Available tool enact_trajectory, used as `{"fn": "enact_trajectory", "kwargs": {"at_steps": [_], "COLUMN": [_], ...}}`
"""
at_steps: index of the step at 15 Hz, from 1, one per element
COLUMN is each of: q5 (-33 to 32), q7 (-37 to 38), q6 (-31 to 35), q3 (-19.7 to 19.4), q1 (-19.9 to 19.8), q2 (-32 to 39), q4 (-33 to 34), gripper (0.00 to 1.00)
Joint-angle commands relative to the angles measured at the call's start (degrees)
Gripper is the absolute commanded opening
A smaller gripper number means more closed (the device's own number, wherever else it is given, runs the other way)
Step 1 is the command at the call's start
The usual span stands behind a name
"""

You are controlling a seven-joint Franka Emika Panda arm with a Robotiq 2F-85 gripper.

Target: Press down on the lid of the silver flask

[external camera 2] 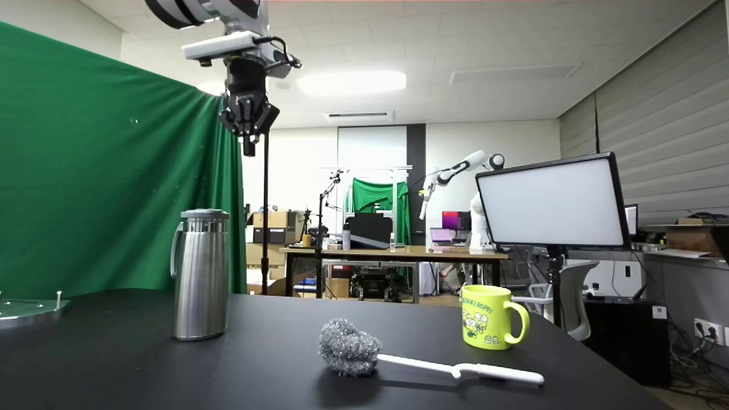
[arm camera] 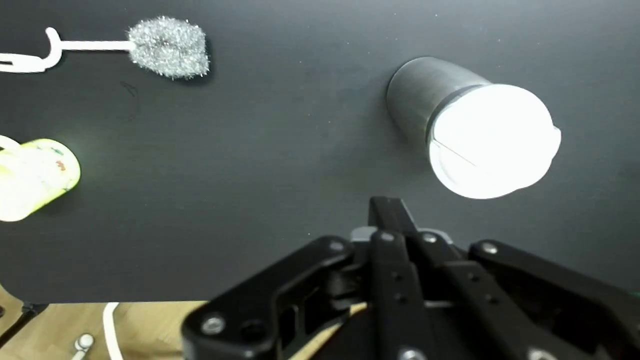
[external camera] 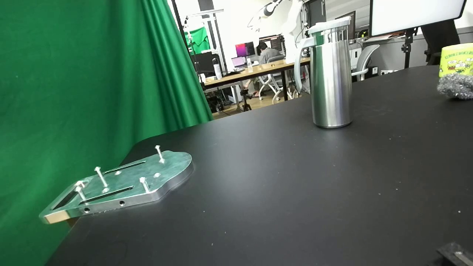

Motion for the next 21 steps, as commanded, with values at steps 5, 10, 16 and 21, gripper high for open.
{"fn": "enact_trajectory", "kwargs": {"at_steps": [5,10,16,21], "q5": [3.29,4.6,4.12,4.12], "q7": [-1.35,-3.3,-3.56,-3.67], "q6": [-4.93,-10.97,-11.15,-11.21], "q3": [2.26,3.77,3.81,3.81], "q1": [3.87,5.59,5.89,5.89], "q2": [8.94,10.0,9.38,9.38], "q4": [10.57,11.53,9.58,9.61], "gripper": [0.0,0.0,0.01,0.01]}}
